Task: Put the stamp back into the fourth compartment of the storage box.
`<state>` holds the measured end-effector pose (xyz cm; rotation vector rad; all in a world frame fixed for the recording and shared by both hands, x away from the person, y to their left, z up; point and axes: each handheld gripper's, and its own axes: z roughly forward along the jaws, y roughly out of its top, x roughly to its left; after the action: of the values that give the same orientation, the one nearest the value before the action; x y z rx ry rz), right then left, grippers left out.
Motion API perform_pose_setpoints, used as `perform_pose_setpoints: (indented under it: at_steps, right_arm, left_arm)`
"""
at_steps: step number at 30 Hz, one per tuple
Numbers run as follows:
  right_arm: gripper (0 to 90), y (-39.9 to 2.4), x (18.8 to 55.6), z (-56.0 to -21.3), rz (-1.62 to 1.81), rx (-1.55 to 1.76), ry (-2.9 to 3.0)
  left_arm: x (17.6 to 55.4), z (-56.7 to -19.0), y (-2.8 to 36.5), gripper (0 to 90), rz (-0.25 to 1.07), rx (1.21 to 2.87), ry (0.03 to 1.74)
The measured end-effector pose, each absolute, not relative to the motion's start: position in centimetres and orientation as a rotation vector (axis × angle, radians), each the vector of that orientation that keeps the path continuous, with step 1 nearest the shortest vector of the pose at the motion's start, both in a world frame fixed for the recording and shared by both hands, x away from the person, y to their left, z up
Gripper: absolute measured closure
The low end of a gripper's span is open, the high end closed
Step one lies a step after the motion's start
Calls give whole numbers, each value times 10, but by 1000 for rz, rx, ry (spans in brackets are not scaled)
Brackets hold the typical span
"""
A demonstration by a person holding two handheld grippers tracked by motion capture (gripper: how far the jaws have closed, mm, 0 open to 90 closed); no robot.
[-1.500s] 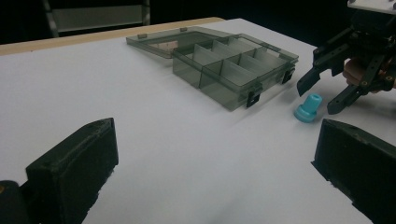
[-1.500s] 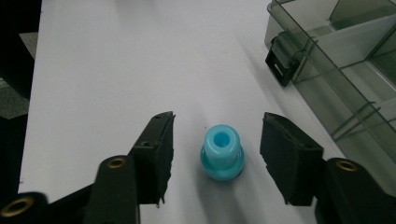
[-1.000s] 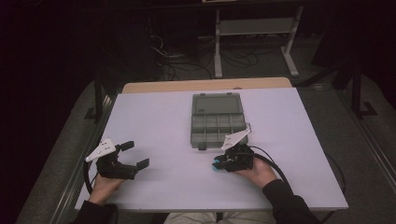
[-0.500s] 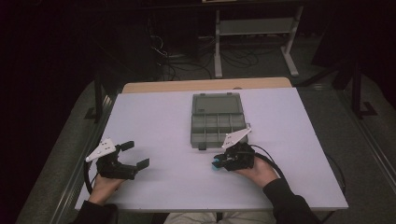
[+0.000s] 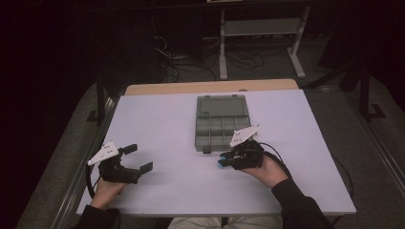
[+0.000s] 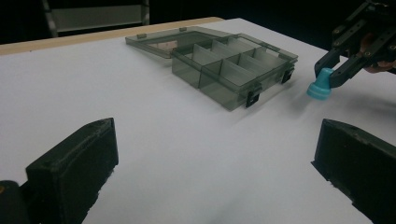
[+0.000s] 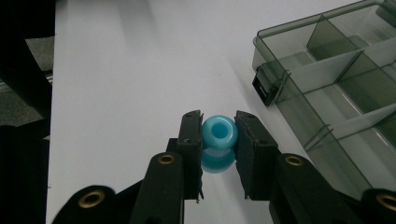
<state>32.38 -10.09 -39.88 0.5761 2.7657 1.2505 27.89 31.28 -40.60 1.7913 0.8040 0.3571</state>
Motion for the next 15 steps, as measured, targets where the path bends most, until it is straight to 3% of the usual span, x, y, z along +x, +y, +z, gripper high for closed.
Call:
perform_pose_setpoints:
  at_steps: [15]
  right_arm:
    - [718, -108, 329, -375, 1286, 570, 2711]
  left_arm:
    - [279, -406, 313, 0, 355, 1792, 804]
